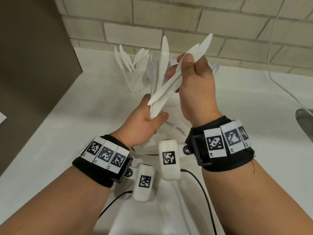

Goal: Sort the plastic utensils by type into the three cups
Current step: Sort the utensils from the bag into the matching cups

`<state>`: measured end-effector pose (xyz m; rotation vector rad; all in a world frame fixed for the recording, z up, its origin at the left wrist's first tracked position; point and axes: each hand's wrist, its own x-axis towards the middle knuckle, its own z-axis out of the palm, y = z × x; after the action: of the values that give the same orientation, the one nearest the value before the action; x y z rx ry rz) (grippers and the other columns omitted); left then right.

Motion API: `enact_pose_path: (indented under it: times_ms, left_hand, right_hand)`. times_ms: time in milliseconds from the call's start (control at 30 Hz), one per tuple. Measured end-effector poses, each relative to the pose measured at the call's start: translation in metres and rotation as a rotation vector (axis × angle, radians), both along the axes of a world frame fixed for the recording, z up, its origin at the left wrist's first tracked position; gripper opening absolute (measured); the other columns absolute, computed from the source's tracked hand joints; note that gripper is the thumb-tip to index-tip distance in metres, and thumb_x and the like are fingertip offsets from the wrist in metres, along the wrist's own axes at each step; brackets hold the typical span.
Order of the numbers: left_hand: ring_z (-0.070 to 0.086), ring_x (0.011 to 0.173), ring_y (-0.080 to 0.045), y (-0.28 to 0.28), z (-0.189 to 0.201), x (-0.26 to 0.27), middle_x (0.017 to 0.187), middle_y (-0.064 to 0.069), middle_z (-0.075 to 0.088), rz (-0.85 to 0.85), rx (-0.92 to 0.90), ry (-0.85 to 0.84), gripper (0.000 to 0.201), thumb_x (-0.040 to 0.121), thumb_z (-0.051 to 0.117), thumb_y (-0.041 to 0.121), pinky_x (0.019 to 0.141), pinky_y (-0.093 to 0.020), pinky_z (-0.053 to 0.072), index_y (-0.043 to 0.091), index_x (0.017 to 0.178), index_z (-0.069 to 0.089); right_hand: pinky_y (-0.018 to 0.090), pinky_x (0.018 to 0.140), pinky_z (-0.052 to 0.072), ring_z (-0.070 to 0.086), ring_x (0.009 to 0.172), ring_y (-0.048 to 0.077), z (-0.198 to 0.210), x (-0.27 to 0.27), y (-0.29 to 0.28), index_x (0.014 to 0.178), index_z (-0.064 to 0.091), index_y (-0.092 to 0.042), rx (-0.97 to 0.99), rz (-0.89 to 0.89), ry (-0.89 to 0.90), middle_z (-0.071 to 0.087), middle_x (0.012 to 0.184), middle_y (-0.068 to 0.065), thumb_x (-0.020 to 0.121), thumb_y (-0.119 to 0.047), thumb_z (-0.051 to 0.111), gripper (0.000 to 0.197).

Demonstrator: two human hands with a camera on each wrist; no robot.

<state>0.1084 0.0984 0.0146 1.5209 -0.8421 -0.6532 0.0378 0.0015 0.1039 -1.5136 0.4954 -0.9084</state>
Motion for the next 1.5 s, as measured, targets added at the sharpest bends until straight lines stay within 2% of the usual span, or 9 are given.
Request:
enact_pose_path:
  times_ms: [233,367,500,633,833,967,1167,1333,1500]
  left_hand:
    - [0.047,0.059,-0.017,0.003,0.004,-0.003,0.076,0.004,0.053,0.035,-0.076,0.034,0.044,0.086,0.065,0.019,0.055,-0.035,0.046,0.024,0.121,0.04]
    - [0.045,0.059,-0.019,0.002,0.001,-0.001,0.098,-0.019,0.049,0.039,-0.104,0.024,0.044,0.085,0.059,0.025,0.056,-0.036,0.044,0.027,0.124,0.039]
    - [0.044,0.058,-0.019,0.002,0.0,0.0,0.085,-0.005,0.046,0.027,-0.108,0.004,0.04,0.085,0.058,0.027,0.055,-0.035,0.044,0.036,0.118,0.038]
    - [0.045,0.059,-0.015,0.002,-0.005,0.003,0.081,0.002,0.048,0.035,-0.024,-0.083,0.043,0.083,0.058,0.035,0.056,-0.034,0.043,0.023,0.12,0.039]
    - [0.048,0.061,-0.003,0.006,-0.01,0.004,0.079,0.008,0.047,0.022,0.058,-0.28,0.033,0.094,0.055,0.026,0.06,-0.026,0.042,0.011,0.12,0.04]
    - [0.047,0.062,-0.015,0.005,-0.009,0.004,0.078,-0.001,0.048,0.041,0.089,-0.297,0.028,0.096,0.053,0.025,0.059,-0.041,0.046,0.01,0.115,0.041]
    - [0.049,0.062,-0.02,0.002,-0.007,0.004,0.078,-0.004,0.049,0.11,0.136,-0.274,0.024,0.097,0.049,0.026,0.06,-0.039,0.047,0.011,0.114,0.04]
    - [0.051,0.059,-0.019,0.0,-0.006,0.004,0.08,-0.004,0.052,0.159,0.105,-0.25,0.024,0.096,0.051,0.023,0.058,-0.042,0.049,0.009,0.111,0.038]
    - [0.052,0.054,-0.016,-0.001,-0.007,0.004,0.081,-0.004,0.055,0.151,0.082,-0.203,0.028,0.094,0.055,0.02,0.05,-0.034,0.048,0.014,0.115,0.037]
  right_hand:
    - [0.03,0.066,0.047,0.062,0.069,0.016,-0.006,-0.001,0.002,0.096,0.054,-0.017,-0.009,0.08,0.079,0.067,0.071,0.0,0.103,-0.022,0.037,0.019]
    - [0.027,0.061,0.049,0.065,0.074,0.016,-0.003,-0.005,-0.001,0.106,0.056,-0.008,-0.015,0.239,0.11,0.068,0.077,0.001,0.098,-0.016,0.051,0.013]
    - [0.025,0.066,0.05,0.063,0.076,0.014,-0.007,-0.004,-0.001,0.106,0.054,-0.008,-0.098,0.247,0.136,0.066,0.077,0.0,0.099,-0.009,0.046,0.011]
    - [0.043,0.082,0.051,0.059,0.077,0.024,-0.003,-0.004,0.0,0.099,0.053,-0.014,0.034,0.16,-0.039,0.06,0.071,0.002,0.101,-0.012,0.037,0.017]
    - [0.042,0.065,0.051,0.055,0.054,0.023,0.026,-0.013,-0.011,0.104,0.045,-0.012,0.232,0.151,-0.423,0.048,0.071,0.006,0.105,-0.017,0.029,0.018]
    - [0.035,0.059,0.046,0.044,0.053,0.021,0.036,-0.019,-0.023,0.109,0.042,-0.012,0.152,0.091,-0.529,0.047,0.071,0.006,0.105,-0.023,0.026,0.02]
    - [0.024,0.044,0.032,0.035,0.046,0.012,0.017,-0.013,-0.014,0.098,0.05,-0.018,-0.009,-0.064,-0.184,0.043,0.061,-0.001,0.104,-0.028,0.031,0.022]
    - [0.014,0.053,0.041,0.055,0.062,-0.002,-0.011,-0.002,-0.002,0.088,0.055,-0.021,-0.333,-0.07,0.424,0.055,0.069,-0.012,0.072,-0.059,0.071,0.044]
    - [0.018,0.055,0.043,0.058,0.061,0.006,-0.022,0.005,0.004,0.074,0.056,-0.019,-0.362,-0.023,0.511,0.058,0.065,-0.009,0.071,-0.04,0.078,0.031]
